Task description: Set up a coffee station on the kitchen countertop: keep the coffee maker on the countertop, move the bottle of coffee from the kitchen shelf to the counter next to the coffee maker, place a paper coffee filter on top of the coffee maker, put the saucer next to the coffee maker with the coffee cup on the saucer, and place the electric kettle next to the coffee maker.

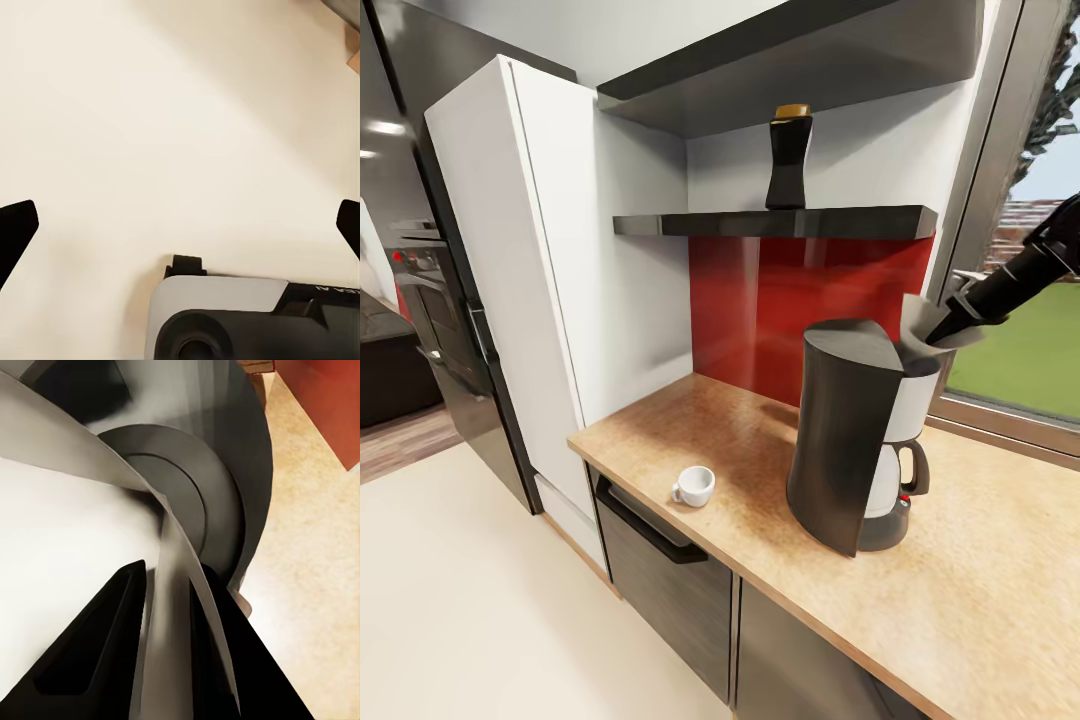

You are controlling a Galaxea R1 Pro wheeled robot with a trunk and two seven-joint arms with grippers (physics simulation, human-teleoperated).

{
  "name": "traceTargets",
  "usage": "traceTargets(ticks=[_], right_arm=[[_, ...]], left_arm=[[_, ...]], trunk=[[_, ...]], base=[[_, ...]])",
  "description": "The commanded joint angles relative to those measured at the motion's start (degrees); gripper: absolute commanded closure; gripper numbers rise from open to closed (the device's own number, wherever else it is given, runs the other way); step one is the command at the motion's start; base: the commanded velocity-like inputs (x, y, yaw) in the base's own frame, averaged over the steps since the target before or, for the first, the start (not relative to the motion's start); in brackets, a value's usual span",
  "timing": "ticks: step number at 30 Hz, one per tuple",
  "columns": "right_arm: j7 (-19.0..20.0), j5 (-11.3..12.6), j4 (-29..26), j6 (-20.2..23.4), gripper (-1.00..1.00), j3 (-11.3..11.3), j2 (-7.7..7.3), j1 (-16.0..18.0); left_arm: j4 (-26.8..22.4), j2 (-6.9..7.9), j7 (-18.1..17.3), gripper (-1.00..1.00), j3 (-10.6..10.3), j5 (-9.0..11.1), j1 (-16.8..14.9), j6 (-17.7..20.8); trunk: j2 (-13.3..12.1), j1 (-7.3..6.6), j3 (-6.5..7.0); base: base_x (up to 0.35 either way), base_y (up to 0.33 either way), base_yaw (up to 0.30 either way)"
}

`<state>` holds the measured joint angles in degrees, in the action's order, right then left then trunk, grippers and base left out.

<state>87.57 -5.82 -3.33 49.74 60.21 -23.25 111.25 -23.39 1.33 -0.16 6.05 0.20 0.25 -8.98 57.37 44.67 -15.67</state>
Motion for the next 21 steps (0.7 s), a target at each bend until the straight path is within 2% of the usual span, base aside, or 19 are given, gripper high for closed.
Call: traceTargets(ticks=[1, 21], right_arm=[[0.41, -0.59, -0.14, 0.80, 1.00, -0.27, -0.04, 0.00], [0.41, -0.56, -0.10, 0.80, 1.00, -0.27, 0.32, -0.07]], left_arm=[[-0.08, -0.02, -0.02, -1.00, 0.10, 0.03, 0.02, -0.08], [-0.08, -0.02, -0.02, -1.00, 0.15, 0.05, 0.02, -0.08]], trunk=[[0.04, 0.01, -0.06], [0.04, 0.01, -0.06]], base=[[0.000, 0.000, 0.000], [0.000, 0.000, 0.000]])
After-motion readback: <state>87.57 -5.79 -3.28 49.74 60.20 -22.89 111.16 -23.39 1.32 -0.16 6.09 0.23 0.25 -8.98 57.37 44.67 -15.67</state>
